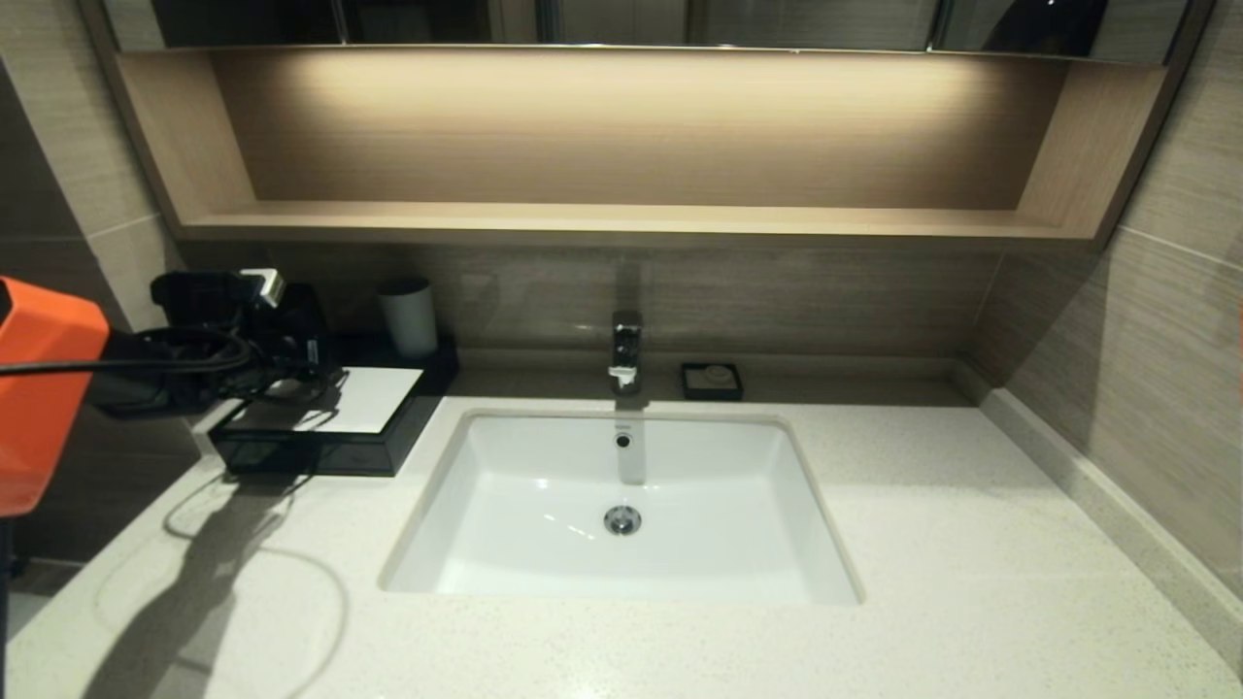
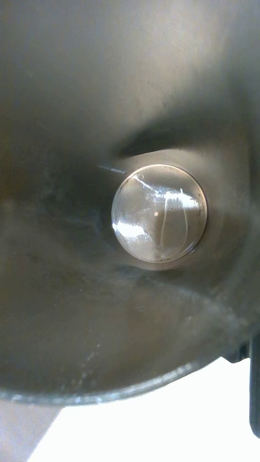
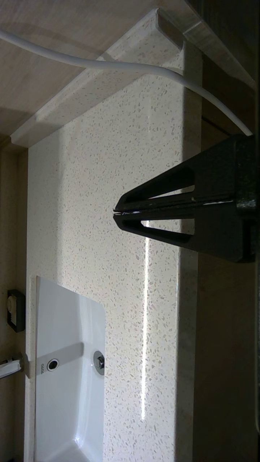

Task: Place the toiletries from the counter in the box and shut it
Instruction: Place the cup on the storage box

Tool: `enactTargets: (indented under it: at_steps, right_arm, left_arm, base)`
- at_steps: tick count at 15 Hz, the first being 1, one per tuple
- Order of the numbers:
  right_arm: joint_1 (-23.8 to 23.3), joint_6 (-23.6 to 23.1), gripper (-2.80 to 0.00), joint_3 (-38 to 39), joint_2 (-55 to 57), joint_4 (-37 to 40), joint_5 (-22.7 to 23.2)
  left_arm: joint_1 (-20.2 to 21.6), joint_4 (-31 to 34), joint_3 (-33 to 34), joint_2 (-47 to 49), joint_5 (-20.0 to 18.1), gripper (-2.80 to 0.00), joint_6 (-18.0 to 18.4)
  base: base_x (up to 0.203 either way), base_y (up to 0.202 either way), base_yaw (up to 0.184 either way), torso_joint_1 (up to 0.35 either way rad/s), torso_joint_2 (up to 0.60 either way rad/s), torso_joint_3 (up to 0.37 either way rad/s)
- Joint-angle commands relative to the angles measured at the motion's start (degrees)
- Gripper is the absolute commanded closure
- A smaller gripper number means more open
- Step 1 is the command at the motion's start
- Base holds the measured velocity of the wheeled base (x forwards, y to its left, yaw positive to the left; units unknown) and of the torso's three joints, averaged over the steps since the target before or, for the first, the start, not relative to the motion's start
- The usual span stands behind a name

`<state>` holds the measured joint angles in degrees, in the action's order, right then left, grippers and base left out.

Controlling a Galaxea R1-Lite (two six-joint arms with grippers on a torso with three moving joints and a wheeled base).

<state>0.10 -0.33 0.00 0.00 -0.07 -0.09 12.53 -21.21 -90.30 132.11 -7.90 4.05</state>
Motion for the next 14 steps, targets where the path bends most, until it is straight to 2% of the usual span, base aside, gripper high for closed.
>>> enactTargets:
  at_steps: [1,14]
  right_arm:
    - [-0.01,-0.02,0.00,0.09,-0.09,-0.01,0.01]
    - [-0.01,-0.02,0.00,0.09,-0.09,-0.01,0.01]
  left_arm:
    - [0.04,0.73,-0.14,0.25,-0.10,0.00,0.09]
    - [0.12,1.26,-2.78,2.27,-0.10,0.00,-0.03]
  base:
    - [0.000,0.000,0.000,0.000,0.00,0.000]
    - [0.000,0.000,0.000,0.000,0.00,0.000]
